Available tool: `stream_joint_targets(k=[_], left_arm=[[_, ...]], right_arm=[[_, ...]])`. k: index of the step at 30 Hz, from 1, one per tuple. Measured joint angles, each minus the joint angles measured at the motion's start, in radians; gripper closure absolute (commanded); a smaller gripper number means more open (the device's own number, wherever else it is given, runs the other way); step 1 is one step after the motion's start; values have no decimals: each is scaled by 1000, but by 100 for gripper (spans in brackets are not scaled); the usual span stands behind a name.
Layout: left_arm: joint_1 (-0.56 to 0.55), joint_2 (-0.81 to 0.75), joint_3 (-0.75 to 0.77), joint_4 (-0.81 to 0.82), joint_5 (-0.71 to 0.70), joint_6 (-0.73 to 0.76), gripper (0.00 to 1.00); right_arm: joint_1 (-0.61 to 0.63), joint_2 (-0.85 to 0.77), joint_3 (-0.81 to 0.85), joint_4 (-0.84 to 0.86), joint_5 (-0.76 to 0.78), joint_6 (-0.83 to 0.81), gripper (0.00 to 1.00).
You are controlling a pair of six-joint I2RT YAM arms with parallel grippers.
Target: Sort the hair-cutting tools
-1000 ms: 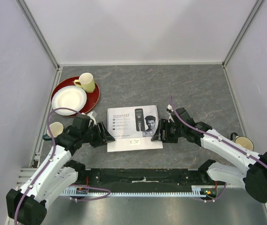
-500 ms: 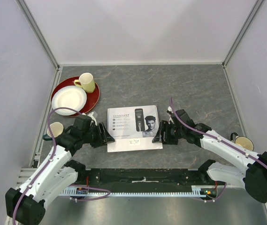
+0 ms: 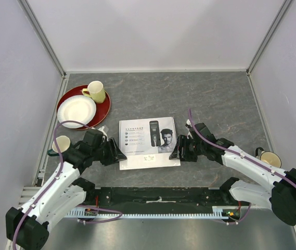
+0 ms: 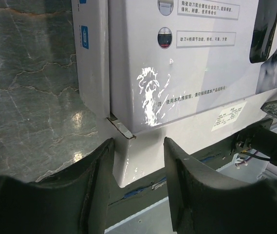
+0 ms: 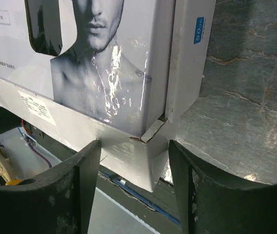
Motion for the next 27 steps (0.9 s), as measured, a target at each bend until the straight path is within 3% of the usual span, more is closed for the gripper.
stream_joint_targets(k=[12,27], left_arm=[[-27,2,-20,6,-23,-26,50],[-37,-12,-125,86,-60,-74,50]], right_arm=[[2,3,-43,28,19,3,41],[4,-41,-96,66,132,-19,36]])
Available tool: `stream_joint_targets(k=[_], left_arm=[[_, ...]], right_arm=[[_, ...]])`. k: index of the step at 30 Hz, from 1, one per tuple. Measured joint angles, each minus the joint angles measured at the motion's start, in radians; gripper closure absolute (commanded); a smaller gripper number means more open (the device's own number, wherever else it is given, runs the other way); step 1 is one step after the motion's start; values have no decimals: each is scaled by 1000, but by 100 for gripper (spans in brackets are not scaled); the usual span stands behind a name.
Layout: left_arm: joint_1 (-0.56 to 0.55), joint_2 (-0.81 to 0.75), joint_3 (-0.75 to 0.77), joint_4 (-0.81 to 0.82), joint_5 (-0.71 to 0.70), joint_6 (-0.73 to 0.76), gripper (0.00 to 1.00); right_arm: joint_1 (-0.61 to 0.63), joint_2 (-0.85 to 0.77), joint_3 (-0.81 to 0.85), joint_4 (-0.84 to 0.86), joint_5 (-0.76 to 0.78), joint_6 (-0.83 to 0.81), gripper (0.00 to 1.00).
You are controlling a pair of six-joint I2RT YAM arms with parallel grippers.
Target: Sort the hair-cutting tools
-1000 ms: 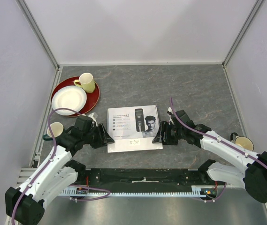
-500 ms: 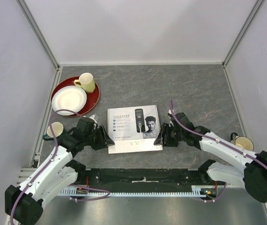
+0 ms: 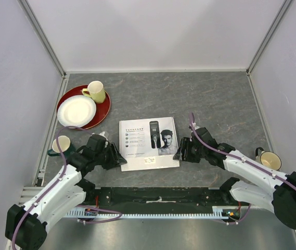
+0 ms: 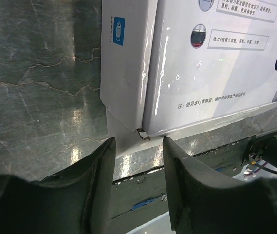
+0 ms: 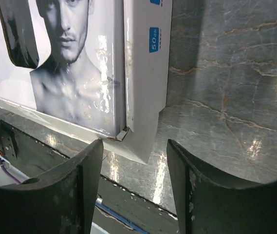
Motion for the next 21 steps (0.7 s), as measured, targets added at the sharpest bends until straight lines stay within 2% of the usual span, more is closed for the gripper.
stream_joint_targets(k=[6,13,16,21], left_arm=[[-2,-15,53,-32,-42,0,46],[-2,-12,211,-25,-72,19,42],[-2,48,251,13,-73,34,42],[-2,266,314,155,-51,58,44]], right_arm=[[14,-62,38,-16,19,-26,32],[79,-127,132,19,34,-42,34],[123,-97,130,50,32,-33,35],[205,22,114,154,37,11,37]])
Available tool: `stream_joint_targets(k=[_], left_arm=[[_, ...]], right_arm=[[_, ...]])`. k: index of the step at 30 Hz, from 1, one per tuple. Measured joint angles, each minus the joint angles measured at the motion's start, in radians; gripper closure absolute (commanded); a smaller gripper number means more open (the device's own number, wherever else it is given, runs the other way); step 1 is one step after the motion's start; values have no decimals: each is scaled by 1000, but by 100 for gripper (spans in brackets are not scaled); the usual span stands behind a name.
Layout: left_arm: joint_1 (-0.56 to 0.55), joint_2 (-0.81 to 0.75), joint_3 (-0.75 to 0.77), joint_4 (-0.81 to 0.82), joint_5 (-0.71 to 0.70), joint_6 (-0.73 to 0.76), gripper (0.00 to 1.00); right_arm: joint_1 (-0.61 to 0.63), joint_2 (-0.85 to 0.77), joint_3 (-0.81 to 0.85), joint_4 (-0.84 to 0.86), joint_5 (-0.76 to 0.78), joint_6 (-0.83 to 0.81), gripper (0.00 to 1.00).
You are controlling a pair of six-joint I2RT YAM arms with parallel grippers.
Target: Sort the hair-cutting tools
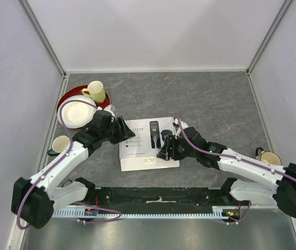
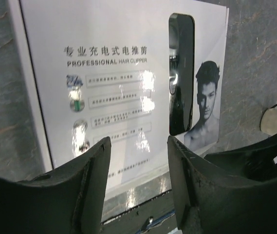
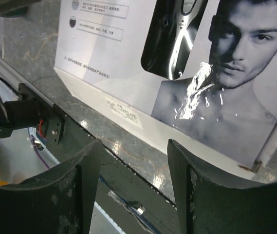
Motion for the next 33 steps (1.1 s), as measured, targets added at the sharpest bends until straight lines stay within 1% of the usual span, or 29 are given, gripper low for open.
stream_joint_targets(k=[5,10,16,22,26,30,33], left_arm=[[-22,177,17,129,11,10,45],[-53,274,17,220,0,23,45],[-64,317,9,271,-46,26,45],[-68,323,3,304,-87,34,44],[-67,385,95,293,-133,79,41],[-58,503,273,306,-171,119,40],[-38,596,388,314,-180,136,40]], right_arm=[[27,100,4,59,42,11,36],[32,107,10,103,88,11,37],[33,197,28,103,131,37,38],[33,196,32,97,144,64,38],[34,153,32,40,144,46,37],[41,74,32,-6,126,12,37],[66,47,31,-16,115,5,39]])
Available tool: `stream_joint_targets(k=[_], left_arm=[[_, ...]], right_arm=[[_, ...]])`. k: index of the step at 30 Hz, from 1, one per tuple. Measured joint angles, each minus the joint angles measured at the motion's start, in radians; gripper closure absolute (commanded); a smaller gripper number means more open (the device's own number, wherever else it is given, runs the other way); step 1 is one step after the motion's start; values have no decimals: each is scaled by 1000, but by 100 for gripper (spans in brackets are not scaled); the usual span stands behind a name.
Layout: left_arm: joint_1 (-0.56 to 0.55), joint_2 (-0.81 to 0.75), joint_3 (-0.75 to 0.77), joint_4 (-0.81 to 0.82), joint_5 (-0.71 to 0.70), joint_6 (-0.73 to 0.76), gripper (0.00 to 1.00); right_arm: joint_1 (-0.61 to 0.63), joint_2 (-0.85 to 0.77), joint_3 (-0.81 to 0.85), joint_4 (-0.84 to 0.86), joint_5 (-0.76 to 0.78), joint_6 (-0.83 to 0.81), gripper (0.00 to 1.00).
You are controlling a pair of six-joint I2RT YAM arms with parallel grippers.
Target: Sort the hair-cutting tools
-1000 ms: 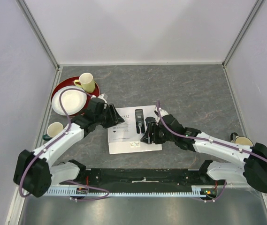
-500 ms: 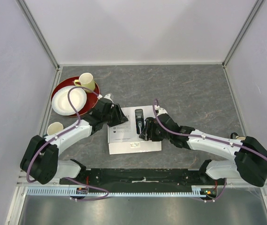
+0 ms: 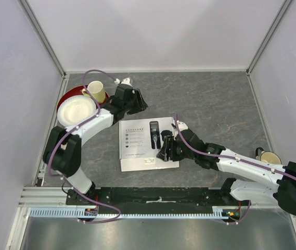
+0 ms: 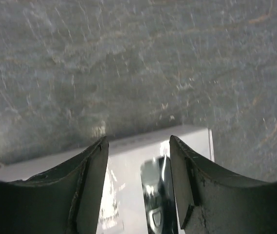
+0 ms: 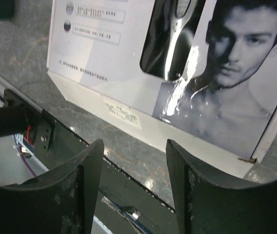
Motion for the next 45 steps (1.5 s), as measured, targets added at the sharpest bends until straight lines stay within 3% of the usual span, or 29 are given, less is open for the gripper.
stream_joint_targets(k=[5,7,10,16,31,45], left_arm=[[30,146,89,-7,0,14,42],[37,187,92,-31,1,19,44],[42,217,86,-77,6,26,48],[63,203,47,-80,39,37,53],[103,119,-101,-64,136,55,54],[128,-68,-255,-26,253,51,54]], right_arm=[[48,-24,-65,-2,3,33,46],[62,-35,-109,-11,13,61,55],[66,-58,-152,-57,61,112,63],[66,-69,-149,-95,200,175,69],[44,164,-30,-90,266,140,69],[-273,301,79,-25,165,-85,64]])
